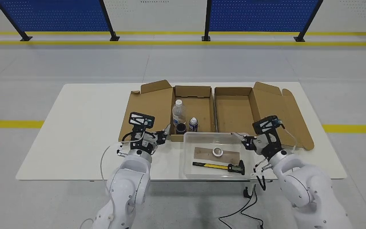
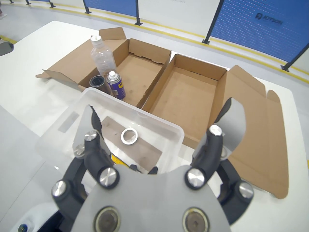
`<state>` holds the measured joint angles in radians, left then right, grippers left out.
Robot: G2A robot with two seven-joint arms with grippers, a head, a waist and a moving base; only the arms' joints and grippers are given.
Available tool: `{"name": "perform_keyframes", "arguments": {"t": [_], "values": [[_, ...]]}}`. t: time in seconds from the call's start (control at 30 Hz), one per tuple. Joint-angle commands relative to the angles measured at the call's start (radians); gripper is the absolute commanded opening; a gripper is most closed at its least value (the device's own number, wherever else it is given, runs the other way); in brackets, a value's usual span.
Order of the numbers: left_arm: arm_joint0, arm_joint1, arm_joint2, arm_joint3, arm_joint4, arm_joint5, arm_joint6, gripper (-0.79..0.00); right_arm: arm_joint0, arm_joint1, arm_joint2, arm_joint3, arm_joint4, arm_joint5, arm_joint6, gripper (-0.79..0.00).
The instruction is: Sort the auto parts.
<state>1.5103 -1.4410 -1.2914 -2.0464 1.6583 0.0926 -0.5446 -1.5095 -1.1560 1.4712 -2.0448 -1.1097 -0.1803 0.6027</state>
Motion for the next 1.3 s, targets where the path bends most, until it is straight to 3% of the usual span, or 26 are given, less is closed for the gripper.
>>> {"name": "perform_keyframes", "arguments": {"t": [0.0,0.27,0.63,1.27], "values": [[0.0,0.0,0.0,0.0,0.0,0.0,0.0,0.0,0.031,-0.001,-0.028,0.01,0.018,-0.001,0.061,0.0],[0.0,0.0,0.0,0.0,0.0,0.0,0.0,0.0,0.098,-0.007,-0.138,0.081,0.024,0.006,0.245,0.0],[0.0,0.0,0.0,0.0,0.0,0.0,0.0,0.0,0.171,-0.017,-0.204,0.187,0.071,0.137,0.413,0.0],[0.0,0.0,0.0,0.0,0.0,0.0,0.0,0.0,0.282,-0.043,-0.326,0.326,0.003,0.292,0.464,0.0]]}}
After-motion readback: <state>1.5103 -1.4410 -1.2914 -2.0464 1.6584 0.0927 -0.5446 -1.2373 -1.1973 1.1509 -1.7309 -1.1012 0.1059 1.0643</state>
